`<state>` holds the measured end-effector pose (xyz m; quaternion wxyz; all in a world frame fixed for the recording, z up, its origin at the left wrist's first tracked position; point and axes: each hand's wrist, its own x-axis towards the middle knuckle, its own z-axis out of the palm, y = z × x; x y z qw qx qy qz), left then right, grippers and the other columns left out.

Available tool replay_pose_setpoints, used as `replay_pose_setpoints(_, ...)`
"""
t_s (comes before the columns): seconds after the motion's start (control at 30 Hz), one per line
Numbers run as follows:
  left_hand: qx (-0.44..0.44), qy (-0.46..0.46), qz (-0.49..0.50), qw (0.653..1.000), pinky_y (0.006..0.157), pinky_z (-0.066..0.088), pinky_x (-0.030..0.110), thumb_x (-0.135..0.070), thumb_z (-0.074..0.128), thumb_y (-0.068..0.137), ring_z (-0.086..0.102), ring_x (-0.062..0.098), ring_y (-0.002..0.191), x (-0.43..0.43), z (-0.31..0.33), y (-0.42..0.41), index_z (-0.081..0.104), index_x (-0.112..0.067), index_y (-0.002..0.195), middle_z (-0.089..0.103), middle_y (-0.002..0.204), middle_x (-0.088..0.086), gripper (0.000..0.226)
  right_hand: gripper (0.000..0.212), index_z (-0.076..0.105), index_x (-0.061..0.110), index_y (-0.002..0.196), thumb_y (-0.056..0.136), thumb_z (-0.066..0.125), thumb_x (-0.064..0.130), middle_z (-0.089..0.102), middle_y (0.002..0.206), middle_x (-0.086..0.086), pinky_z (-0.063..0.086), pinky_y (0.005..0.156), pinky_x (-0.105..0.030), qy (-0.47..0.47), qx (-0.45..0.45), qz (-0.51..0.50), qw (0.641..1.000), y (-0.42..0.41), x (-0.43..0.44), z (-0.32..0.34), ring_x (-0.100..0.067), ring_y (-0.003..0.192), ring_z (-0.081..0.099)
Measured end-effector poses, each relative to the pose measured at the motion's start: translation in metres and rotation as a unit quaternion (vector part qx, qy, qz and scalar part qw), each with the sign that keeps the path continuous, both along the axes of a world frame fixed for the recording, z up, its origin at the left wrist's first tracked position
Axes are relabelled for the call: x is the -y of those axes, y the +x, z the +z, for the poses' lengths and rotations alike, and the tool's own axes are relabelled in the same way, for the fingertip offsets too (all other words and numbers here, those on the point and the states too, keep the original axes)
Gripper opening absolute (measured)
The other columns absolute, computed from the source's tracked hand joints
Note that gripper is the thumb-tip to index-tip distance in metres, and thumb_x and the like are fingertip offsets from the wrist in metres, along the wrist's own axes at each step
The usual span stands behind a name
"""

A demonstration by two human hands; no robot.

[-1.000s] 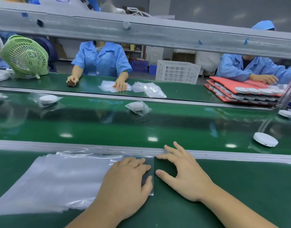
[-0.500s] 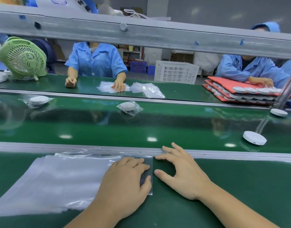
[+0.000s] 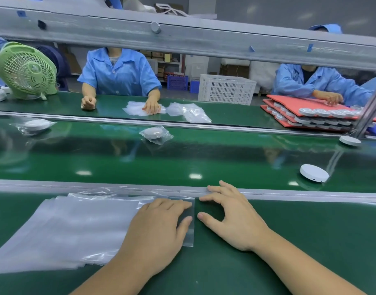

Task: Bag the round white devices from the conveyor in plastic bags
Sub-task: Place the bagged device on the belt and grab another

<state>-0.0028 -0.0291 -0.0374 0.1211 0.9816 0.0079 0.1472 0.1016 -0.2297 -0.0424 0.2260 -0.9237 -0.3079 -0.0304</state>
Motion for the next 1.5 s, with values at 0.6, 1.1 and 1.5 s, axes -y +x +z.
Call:
replay_pose_setpoints(0.6,0.007,0.002,0.006,1.000,0.089,0.044,0.019,-0.061,0.041,0.096,0.045,-0.007,0.123,-0.002,0.002,0.002,0.068,-0.055,0.110,0.056,0.129,-0.036,0.032,0.057,0.060,0.049,0.128,0.082,0.044,0.080,0.044,0.146,0.033,0.020,0.124,-0.029,0.014,0.006,0.001,1.000,0.003,0.001,-0.003,0.003,0.150,0.015)
replay_pose_setpoints(1.1,0.043,0.031,0.005,0.999,0.056,0.054,0.026,-0.038,0.064,0.076,0.065,0.004,0.077,-0.005,0.015,-0.010,0.071,-0.032,0.062,0.068,0.079,-0.023,0.017,0.032,0.064,0.040,0.125,0.093,0.063,0.035,0.067,0.121,0.006,0.050,0.077,-0.032,0.196,-0.057,-0.326,0.923,0.087,0.091,0.053,-0.019,0.104,0.068)
replay_pose_setpoints(1.5,0.075,-0.097,0.019,0.992,0.073,0.044,0.014,-0.049,0.045,0.084,0.058,-0.008,0.087,-0.014,0.021,-0.002,0.071,-0.035,0.076,0.066,0.094,-0.037,0.030,0.035,0.060,0.032,0.136,0.101,0.060,0.031,0.069,0.099,-0.001,0.052,0.068,-0.037,-0.044,0.014,-0.313,0.949,0.156,0.122,0.029,-0.025,0.078,0.063)
